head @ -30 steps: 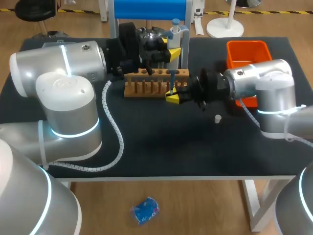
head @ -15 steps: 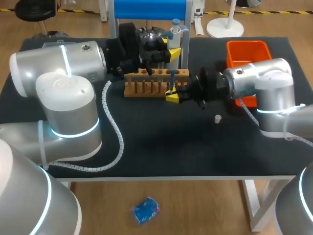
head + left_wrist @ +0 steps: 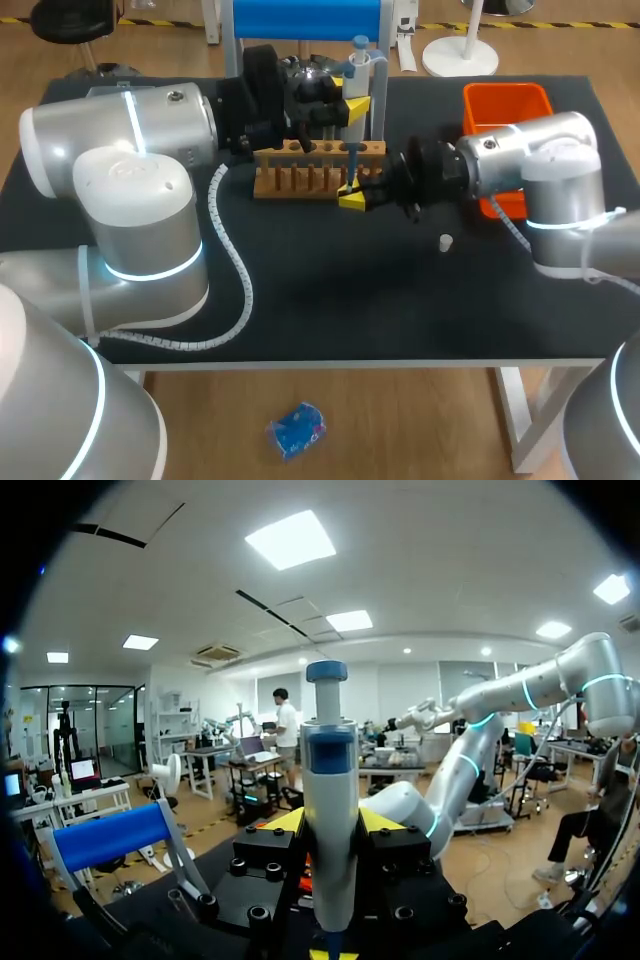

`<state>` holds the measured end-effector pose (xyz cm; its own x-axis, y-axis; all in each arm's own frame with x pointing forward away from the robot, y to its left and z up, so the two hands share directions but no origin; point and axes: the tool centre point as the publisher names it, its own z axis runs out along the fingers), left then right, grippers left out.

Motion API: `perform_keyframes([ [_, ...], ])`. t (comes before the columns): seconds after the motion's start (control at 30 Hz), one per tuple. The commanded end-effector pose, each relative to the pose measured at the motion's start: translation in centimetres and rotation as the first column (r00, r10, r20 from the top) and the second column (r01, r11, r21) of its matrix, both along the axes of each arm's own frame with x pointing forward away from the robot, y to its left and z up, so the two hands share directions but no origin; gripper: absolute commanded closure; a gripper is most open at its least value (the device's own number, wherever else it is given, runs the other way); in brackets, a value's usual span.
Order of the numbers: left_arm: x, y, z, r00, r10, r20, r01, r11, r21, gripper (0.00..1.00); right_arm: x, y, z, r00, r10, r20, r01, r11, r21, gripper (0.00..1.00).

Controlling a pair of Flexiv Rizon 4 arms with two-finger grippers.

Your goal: Invert the test tube, pick up the pipette, mount the tip to pipette, aspirate from beaker and dispense into the tube, eject the tip, return the pipette, and cap with the stopper.

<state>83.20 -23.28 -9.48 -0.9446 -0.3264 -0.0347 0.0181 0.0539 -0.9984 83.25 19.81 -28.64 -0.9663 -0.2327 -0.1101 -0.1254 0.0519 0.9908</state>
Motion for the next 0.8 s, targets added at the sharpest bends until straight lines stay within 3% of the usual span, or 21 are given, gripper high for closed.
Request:
perform_keyframes([
  [0.03,-0.01,-0.13,-0.35,1.0,0.003,0.003,-0.003,1.0,-0.005,1.0,-0.45,-0.13,0.44,1.0,-0.008,0.003,0.008,1.0,-0.008,1.0],
  [0.8,-0.01,-0.13,-0.35,1.0,0.003,0.003,-0.003,1.0,-0.005,1.0,-0.61,0.14,0.64,0.997,-0.012,-0.07,0.013,1.0,0.011,1.0],
])
